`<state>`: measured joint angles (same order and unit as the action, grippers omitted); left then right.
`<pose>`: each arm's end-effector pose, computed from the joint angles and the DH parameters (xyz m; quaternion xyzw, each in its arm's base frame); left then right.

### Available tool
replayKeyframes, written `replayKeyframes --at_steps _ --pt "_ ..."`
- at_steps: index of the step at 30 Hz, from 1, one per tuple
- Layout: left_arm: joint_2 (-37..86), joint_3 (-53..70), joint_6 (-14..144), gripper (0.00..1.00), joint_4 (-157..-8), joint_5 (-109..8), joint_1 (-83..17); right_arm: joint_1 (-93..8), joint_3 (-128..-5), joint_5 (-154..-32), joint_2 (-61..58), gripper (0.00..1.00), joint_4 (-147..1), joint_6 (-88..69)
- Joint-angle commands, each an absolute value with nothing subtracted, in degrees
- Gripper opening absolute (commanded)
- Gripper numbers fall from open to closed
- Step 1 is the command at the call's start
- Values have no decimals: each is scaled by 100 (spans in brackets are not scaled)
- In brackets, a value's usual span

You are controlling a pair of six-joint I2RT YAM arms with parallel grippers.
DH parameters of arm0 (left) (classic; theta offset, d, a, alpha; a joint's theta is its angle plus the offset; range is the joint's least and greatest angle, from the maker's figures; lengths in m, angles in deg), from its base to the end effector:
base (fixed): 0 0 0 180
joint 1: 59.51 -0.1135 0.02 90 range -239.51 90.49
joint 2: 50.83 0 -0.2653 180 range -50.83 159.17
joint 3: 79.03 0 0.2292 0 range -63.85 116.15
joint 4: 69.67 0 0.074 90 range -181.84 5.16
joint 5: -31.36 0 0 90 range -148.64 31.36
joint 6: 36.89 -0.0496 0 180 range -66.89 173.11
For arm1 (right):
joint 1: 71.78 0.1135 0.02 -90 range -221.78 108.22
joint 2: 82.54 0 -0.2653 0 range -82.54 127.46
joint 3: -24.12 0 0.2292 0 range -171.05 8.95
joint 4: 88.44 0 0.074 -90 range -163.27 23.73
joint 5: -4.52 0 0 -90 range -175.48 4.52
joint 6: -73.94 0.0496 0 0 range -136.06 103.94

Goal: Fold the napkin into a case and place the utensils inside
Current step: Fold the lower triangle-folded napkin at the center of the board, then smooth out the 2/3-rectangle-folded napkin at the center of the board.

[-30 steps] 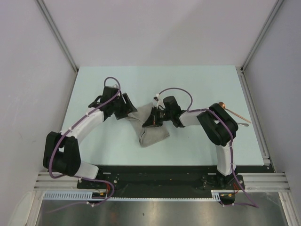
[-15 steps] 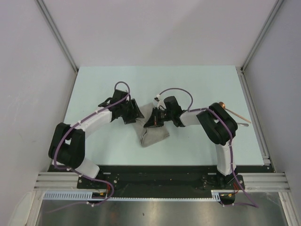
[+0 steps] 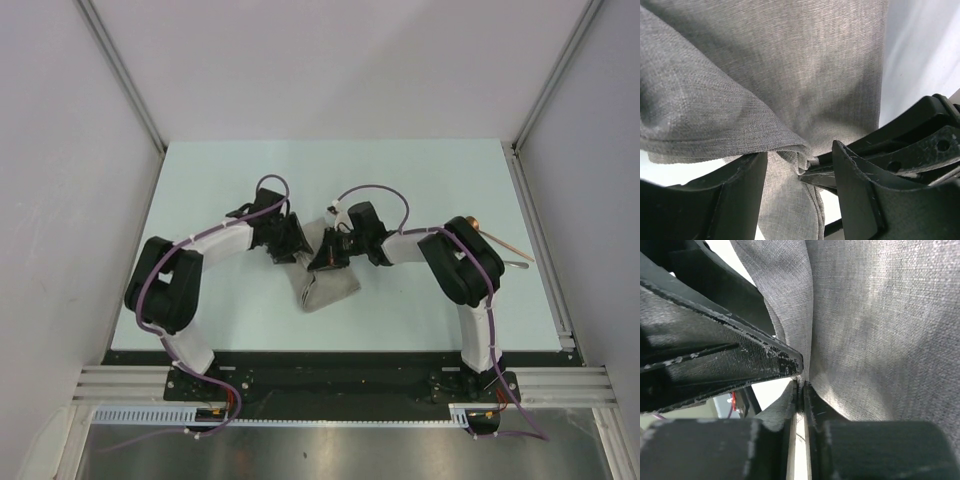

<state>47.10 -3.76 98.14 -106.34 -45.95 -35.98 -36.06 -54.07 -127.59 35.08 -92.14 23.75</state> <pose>0.2987 -0.1420 0.1827 -0.1501 0.9471 -0.2361 0.1572 0.3134 0.2664 0.1383 -0.1341 0.8358 0.5134 0.1407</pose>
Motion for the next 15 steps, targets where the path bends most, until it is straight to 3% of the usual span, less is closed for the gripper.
replayKeyframes --at_steps 1,6,9,15 --pt "4770 -40 9828 59 -10514 -4598 -3525 -3671 -5749 -12706 3410 16 -8559 1814" --pt "4866 31 9793 59 -10541 -4598 -3516 -3610 -6030 -11784 2777 41 -6873 736" --pt "4884 22 9811 59 -10488 -4598 -3516 -3478 -6171 -11300 2356 47 -6246 381" --pt "4998 66 9811 59 -10453 -4572 -3516 -3197 -6093 -11413 1959 49 -6280 556"
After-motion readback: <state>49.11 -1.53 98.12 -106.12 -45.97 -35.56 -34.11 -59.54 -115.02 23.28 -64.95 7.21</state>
